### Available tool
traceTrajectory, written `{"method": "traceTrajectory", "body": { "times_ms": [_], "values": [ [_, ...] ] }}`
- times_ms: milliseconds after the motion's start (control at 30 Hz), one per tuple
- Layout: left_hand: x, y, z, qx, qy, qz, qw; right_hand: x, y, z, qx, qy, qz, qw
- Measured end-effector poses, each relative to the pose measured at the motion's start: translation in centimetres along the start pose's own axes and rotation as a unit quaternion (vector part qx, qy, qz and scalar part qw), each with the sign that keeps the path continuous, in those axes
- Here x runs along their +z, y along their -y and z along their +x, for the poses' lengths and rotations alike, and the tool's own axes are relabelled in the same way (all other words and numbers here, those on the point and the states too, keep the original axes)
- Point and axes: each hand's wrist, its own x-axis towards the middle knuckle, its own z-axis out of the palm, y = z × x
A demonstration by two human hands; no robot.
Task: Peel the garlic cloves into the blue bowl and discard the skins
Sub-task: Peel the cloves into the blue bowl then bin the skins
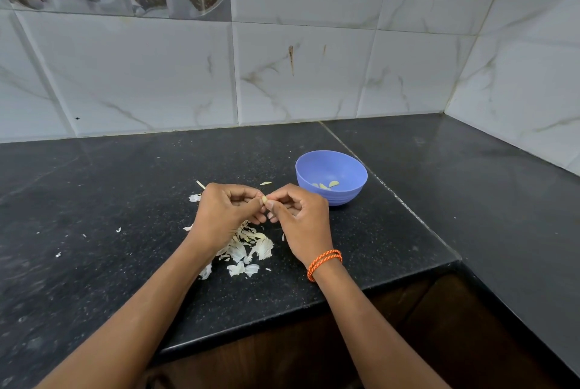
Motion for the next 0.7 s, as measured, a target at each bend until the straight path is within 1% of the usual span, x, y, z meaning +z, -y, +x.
{"method": "traceTrajectory", "body": {
  "times_ms": [200, 333, 533, 700],
  "values": [
    [0.26, -0.22, -0.11, 0.002, -0.008, -0.010, 1.000, -0.09, -0.02, 0.07, 0.001, -0.011, 0.007, 1.000],
    [0.20, -0.43, -0.19, -0.011, 0.006, -0.032, 0.999, 0.18, -0.41, 0.15, -0.031, -0.032, -0.052, 0.998],
    [0.13, -0.43, -0.27, -0.010, 0.000, -0.019, 1.000, 0.55, -0.27, -0.17, -0.109, -0.021, -0.158, 0.981],
    [0.12, -0.58, -0.26, 0.000, -0.007, -0.012, 1.000, 0.61, -0.30, -0.24, -0.117, -0.019, -0.151, 0.981]
  ]
}}
